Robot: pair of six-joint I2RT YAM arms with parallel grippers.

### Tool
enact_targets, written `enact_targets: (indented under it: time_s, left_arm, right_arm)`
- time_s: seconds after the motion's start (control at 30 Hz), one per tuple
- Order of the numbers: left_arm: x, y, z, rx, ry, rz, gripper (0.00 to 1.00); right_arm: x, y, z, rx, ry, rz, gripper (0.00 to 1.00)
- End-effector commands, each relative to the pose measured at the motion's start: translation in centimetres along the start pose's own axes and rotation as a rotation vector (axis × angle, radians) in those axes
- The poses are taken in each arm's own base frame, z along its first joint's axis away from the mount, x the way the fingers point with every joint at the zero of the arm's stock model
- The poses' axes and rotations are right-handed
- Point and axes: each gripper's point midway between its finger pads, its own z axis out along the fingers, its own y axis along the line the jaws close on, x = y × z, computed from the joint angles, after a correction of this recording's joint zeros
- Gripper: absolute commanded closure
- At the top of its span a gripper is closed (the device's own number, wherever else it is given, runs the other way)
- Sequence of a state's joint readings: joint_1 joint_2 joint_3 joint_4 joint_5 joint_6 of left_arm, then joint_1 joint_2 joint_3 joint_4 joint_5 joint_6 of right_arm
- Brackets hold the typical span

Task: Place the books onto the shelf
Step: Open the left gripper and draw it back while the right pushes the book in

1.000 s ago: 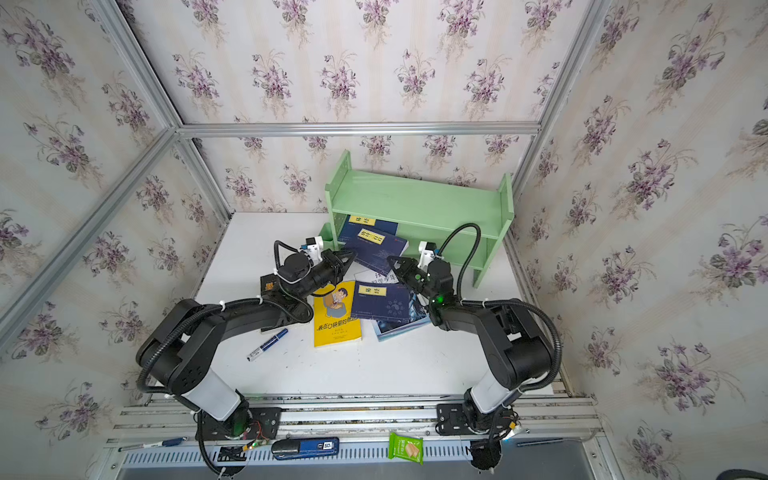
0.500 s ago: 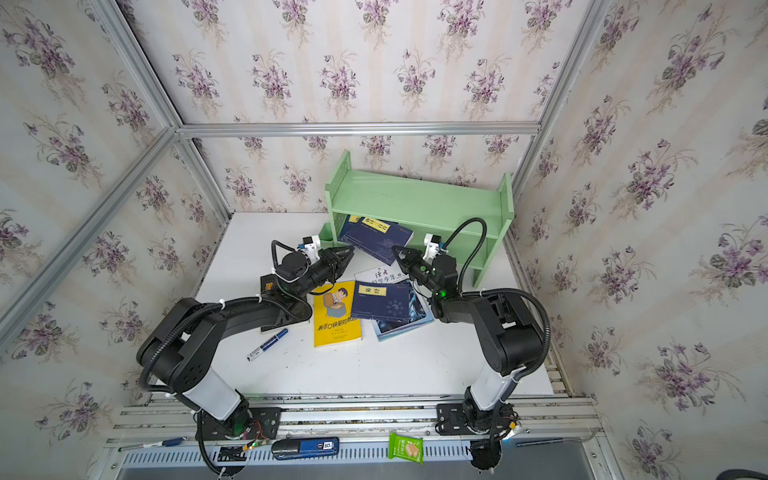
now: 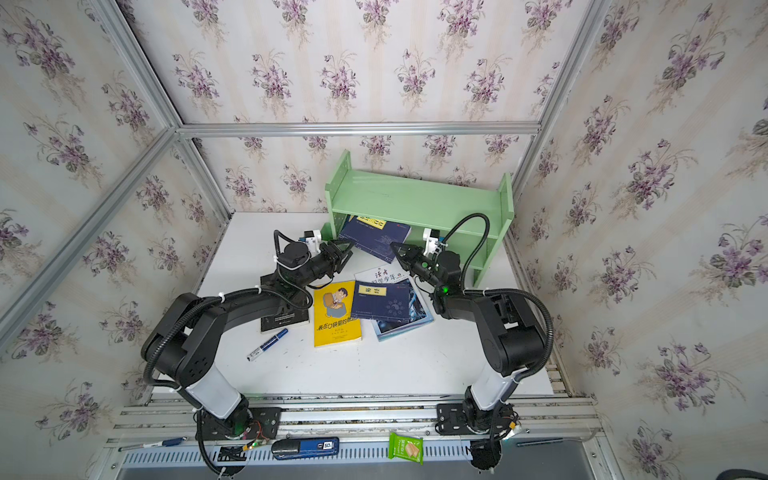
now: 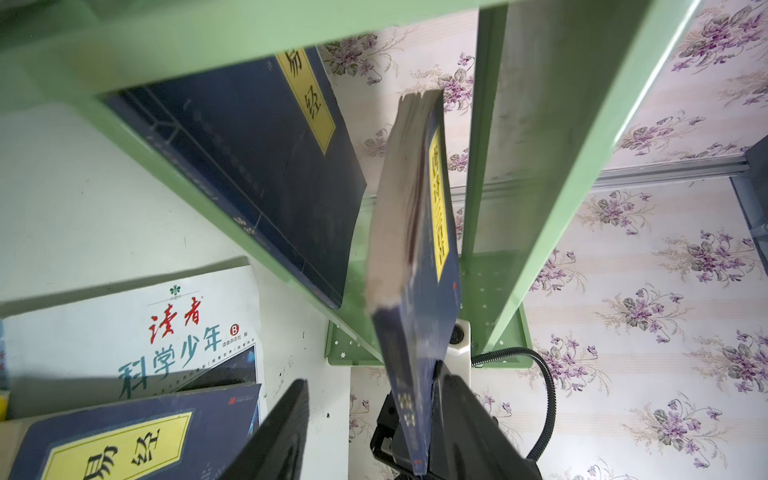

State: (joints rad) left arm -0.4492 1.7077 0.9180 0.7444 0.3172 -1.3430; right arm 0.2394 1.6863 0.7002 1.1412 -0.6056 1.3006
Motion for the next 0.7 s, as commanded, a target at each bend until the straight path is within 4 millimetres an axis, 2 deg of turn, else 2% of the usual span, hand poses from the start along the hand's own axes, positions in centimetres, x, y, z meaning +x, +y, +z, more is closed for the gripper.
enact_targets:
  time_s: [0.0, 0.2, 0.27, 0.4, 0.5, 0.67]
  left_arm:
    - [0.1, -0.8, 0.6, 0.023, 0.023, 0.013, 0.5]
    - [-0.5, -1.4, 1.5, 0.052, 0.011, 0.005, 0.8]
    - [-0.6, -1.4, 1.6, 0.062, 0.002, -0.001, 0.85]
    - [-1.4, -1.4, 1.4, 0.085, -0.055, -0.012, 0.92]
    - [-2.1, -1.4, 1.3, 0.099, -0.098, -0.016, 0.95]
    - [-3.5, -1.6, 1.1, 0.124, -0.189, -0.02, 0.96]
  right_arm:
    - [-0.3, 2.1, 0.0, -0.061, 0.014, -0.047, 0.93]
    - [-0.5, 2.0, 0.4, -0.05, 0.025, -0.042, 0.92]
    - [-0.7, 1.9, 0.6, -0.05, 0.02, -0.036, 0.91]
    - [-1.2, 1.6, 1.0, -0.05, 0.003, -0.014, 0.86]
    - [-1.5, 1.2, 1.2, -0.049, -0.01, 0.013, 0.76]
    - [-1.4, 0.2, 1.3, -0.019, -0.026, 0.049, 0.68]
